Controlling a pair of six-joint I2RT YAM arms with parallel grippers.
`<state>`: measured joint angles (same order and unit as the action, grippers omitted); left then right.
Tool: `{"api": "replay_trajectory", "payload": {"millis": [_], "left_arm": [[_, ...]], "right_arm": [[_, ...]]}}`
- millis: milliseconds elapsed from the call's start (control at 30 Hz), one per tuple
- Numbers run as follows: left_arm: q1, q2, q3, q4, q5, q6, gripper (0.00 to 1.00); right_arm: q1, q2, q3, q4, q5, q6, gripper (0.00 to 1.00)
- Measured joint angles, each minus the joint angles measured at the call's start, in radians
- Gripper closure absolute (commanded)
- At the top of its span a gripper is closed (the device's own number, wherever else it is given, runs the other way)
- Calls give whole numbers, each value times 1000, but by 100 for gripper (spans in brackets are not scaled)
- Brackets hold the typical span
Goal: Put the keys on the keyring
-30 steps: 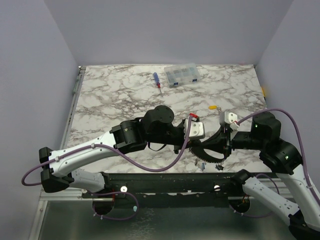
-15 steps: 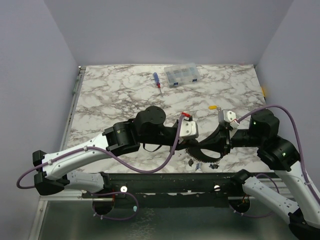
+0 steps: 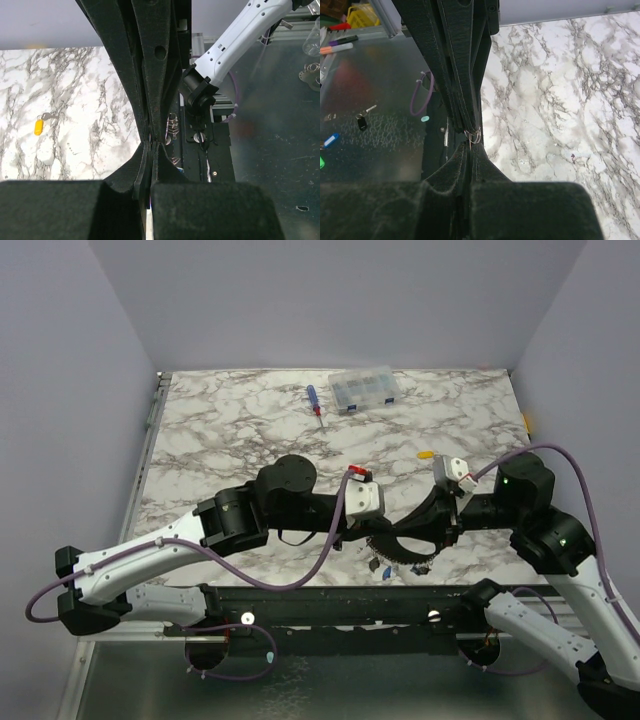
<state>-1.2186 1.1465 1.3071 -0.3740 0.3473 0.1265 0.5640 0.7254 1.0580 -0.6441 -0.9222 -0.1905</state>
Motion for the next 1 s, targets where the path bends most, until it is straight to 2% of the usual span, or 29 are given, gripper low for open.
{"api": "replay_trajectory", "payload": {"millis": [233, 500, 533, 600, 700, 833, 933, 1000], "left_arm": [[4, -53, -63, 63, 8, -23, 100], [3, -163, -64, 173, 31, -51, 100], [3, -166, -66, 184, 30, -53, 95], [3, -167, -76, 195, 28, -56, 72], [3, -166, -106, 198, 8, -54, 44], [2, -156, -114, 153, -34, -32, 39], [2, -125, -78, 84, -58, -4, 39], [1, -90, -37, 37, -74, 18, 43]], "right_arm": [[1, 28, 4, -5, -9, 6, 99], [-8, 60, 4, -53, 42, 5, 100], [-8, 60, 4, -53, 42, 5, 99], [-8, 59, 4, -53, 42, 5, 99], [-8, 60, 4, -53, 42, 5, 100], [-8, 61, 4, -53, 42, 5, 99], [-8, 64, 4, -54, 46, 5, 99], [-8, 68, 4, -55, 53, 5, 100]]}}
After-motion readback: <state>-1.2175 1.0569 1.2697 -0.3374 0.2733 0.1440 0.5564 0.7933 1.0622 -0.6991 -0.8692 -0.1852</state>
